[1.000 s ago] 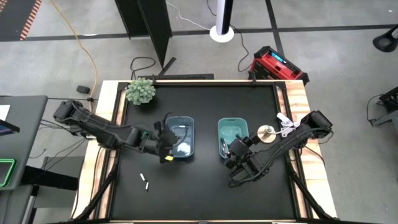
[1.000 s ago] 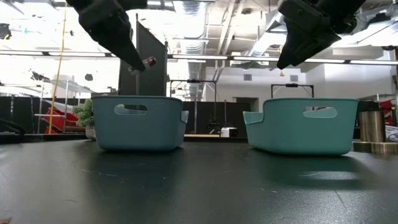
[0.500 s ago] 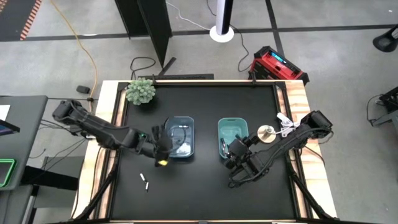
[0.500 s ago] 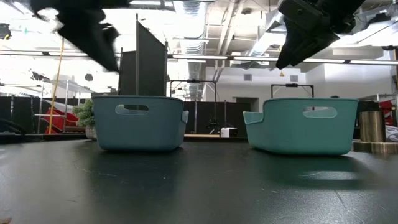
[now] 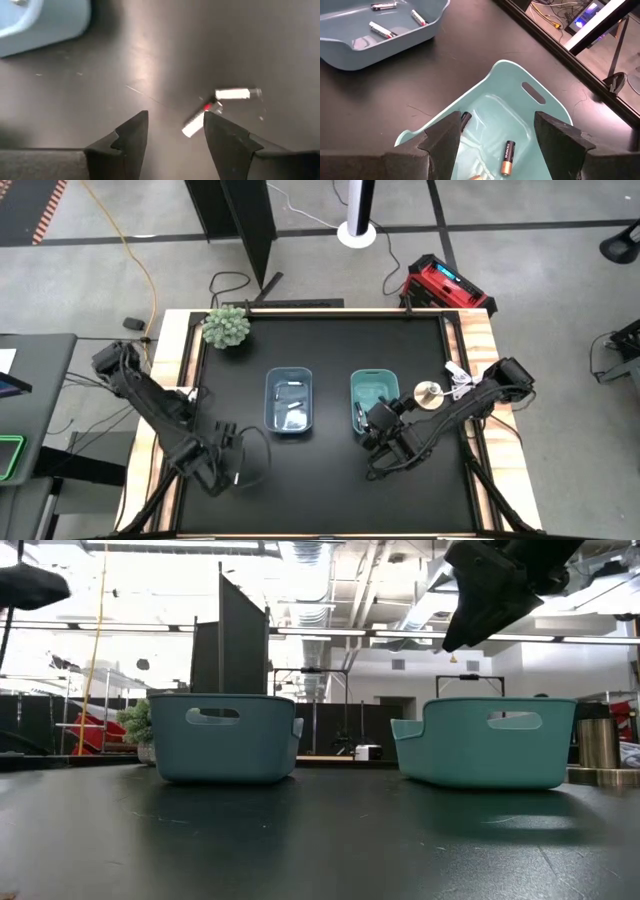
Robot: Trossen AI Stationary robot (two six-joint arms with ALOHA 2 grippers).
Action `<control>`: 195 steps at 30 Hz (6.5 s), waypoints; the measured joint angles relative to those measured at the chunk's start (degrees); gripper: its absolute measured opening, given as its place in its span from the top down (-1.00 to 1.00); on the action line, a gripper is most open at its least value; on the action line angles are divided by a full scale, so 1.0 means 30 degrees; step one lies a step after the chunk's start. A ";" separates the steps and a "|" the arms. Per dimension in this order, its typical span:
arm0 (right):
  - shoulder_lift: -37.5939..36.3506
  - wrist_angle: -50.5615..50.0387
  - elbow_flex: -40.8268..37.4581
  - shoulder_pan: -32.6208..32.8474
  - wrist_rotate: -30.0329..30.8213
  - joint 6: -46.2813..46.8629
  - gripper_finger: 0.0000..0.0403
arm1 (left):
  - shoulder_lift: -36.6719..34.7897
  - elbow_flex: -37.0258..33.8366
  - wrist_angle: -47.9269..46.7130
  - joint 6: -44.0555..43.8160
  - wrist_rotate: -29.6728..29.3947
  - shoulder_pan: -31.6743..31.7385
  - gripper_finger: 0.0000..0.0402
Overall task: Sort batteries
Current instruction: Put the big silver battery into the blue bin, then put the small silver battery into the blue bin, then return to Home Position
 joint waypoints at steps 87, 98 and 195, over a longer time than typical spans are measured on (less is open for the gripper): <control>0.0000 0.0561 0.0000 0.0022 0.0007 -0.0461 -0.34 | -0.0285 0.0519 0.5820 0.6998 -0.3855 1.0617 0.01; 0.0000 0.0497 0.0000 0.0007 0.0007 -0.0512 -0.34 | -0.0581 -0.0284 0.3003 -0.3989 -0.0010 0.5175 0.10; 0.0000 0.1420 0.0000 -0.0106 0.0618 -0.1468 -0.34 | -0.0935 -0.0248 1.0721 0.6286 -0.9913 0.7555 0.05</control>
